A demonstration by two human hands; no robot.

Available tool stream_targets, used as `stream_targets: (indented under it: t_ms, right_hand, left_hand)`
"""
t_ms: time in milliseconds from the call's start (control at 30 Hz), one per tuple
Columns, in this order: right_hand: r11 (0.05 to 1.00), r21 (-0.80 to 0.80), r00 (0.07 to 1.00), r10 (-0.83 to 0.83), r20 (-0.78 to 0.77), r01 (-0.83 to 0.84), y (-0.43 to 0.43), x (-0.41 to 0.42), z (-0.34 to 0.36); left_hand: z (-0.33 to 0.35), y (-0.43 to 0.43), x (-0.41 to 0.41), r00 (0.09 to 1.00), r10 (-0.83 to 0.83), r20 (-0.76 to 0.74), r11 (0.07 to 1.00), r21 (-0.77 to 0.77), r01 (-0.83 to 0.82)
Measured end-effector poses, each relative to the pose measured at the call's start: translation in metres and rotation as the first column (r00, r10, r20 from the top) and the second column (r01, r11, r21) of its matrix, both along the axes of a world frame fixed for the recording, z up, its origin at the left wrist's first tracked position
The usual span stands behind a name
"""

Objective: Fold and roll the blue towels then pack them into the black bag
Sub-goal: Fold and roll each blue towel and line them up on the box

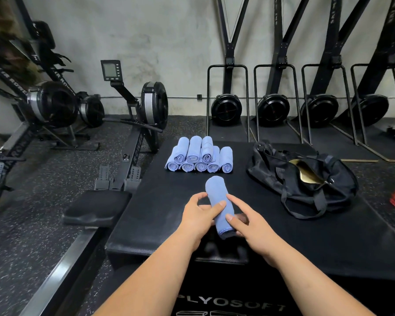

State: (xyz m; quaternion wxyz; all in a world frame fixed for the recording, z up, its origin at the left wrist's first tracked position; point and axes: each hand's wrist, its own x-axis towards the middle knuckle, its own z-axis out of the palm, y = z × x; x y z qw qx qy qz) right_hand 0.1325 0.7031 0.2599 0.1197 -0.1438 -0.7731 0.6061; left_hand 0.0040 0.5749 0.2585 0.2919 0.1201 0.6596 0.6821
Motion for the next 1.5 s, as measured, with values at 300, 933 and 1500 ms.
stream_targets:
  t_ms: [300,933,1500]
  right_hand:
    - [0.986,-0.158,0.999,-0.053,0.006,0.053,0.031,-0.035,0.010]
    - [0.928,-0.096,0.933,-0.357,0.041,0.359,0.123,-0.188,-0.003]
    - [0.851,0.324,0.881,-0.463,0.096,0.412,0.188,-0.291,0.002]
  left_hand:
    - [-0.005,0.020,-0.042,0.938,-0.133,-0.321,0.984,-0.154,0.087]
    - [-0.076,0.044,-0.135,0.527,-0.517,-0.675,0.673,-0.701,-0.237]
    - [-0.090,0.046,-0.130,0.475,-0.507,-0.720,0.643,-0.682,-0.348]
